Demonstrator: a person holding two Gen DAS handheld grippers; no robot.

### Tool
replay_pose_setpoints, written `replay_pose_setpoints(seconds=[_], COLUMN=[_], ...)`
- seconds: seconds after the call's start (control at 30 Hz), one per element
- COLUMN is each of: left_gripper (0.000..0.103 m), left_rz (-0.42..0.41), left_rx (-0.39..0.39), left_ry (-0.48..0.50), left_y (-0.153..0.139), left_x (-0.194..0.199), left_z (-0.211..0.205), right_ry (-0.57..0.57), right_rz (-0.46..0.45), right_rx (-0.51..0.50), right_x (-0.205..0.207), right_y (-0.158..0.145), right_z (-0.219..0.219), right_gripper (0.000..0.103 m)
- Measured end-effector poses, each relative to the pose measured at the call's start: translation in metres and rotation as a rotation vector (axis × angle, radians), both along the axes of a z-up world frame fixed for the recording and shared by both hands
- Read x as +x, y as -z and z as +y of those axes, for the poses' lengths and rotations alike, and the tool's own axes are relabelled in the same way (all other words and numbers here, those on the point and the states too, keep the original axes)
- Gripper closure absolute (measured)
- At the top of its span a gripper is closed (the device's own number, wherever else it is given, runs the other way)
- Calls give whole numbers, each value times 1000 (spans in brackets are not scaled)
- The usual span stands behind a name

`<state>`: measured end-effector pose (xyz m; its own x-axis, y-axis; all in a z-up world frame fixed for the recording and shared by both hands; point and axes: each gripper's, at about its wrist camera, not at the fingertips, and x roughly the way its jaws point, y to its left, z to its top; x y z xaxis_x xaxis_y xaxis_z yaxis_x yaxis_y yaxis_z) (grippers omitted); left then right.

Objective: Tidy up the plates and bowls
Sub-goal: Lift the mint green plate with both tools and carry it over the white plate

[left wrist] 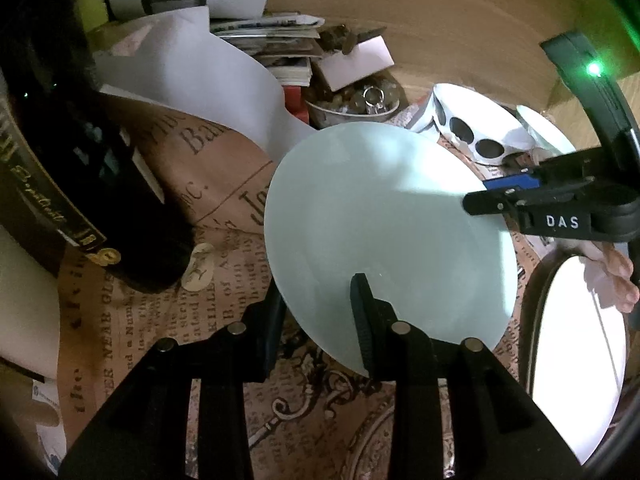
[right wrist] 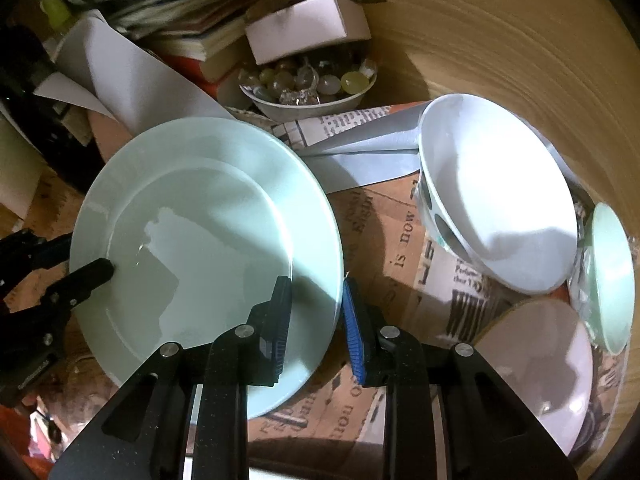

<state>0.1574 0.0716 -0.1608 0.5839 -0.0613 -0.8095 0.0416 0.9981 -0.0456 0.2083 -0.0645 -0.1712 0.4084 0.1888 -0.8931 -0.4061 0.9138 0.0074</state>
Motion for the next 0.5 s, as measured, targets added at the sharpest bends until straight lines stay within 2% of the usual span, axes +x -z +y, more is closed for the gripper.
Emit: replay_pose_setpoints(seconds=[0.23, 0.5], left_gripper=[70, 70], left_rz=[-13, -84], left_rx=[-35, -50], left_ry=[-31, -51], left_y=[-4, -26], left_x=[-7, -28], left_z=[5, 7], right_ry=[1, -2], right_rz=[-51, -120], right_rx=[53, 96], right_x=[-19, -44], right_y=[-13, -43], right_z=[-11, -22], right_gripper=[80, 80])
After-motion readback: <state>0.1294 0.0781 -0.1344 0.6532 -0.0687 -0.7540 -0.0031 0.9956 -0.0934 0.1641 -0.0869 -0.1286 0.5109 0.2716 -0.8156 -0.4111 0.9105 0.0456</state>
